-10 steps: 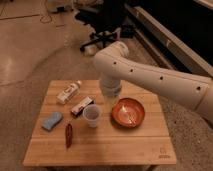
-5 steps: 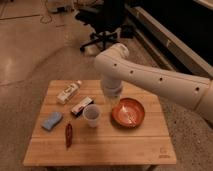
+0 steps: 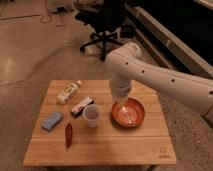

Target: Place the ceramic cup in the ceramic bowl

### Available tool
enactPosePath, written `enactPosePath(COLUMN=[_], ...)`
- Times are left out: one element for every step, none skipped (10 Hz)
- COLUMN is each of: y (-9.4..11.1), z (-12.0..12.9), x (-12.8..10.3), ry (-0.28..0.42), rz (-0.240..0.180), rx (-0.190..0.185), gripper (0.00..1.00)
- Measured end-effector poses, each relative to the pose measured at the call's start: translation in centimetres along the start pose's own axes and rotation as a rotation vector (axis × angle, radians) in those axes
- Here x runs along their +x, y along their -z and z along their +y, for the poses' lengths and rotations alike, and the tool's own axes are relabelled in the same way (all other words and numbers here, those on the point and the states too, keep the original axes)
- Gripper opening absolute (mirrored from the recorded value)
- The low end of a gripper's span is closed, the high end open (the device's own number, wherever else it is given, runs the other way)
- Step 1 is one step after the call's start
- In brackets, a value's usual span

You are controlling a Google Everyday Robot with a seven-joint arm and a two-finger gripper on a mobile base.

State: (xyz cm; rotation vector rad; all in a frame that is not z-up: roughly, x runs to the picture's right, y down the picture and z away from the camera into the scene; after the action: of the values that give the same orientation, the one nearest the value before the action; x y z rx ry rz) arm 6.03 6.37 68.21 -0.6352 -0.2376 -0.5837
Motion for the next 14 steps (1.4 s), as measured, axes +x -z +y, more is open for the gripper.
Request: enactPosePath(y=[-0.7,-1.0,-0.6,-0.1,-0.3,-0.8,-1.4,-1.4,-1.2,-0.8,-0.5,-0.8,-1.5,-1.5], z=[0.0,-0.1,-0.2,-1.0,-1.8,-1.7,-1.7,-1.9,-1.6,-1.0,-1.2,-1.5,-2.0,-2.8], x=[-0.4,-0.7,-1.1,-1.7,-2.6,-2.5,-2.4,-2.8,-3.5,-3.2,-3.1,-3.3,-3.5,-4.2], ry=[0.008,0.006,-0.003,0.000,0.013,0.022,0.022,0.022,0.028,0.033,0.053,0.056,0.043,0.044], rz=[0.002,0.005,0.006,0.005,0.005,0.010,0.007,0.007,0.005,0.010,0.016,0.017,0.014,0.012], rx=[0.001,-0.001,-0.009,-0.009,-0.010,-0.012,-0.007,-0.008,-0.011,-0.018,-0.024,-0.026,-0.023,-0.019], gripper=[0.40,0.40,0.40,0.40,0.40,0.40,0.40,0.40,0.40,0.40,0.40,0.40,0.40,0.40])
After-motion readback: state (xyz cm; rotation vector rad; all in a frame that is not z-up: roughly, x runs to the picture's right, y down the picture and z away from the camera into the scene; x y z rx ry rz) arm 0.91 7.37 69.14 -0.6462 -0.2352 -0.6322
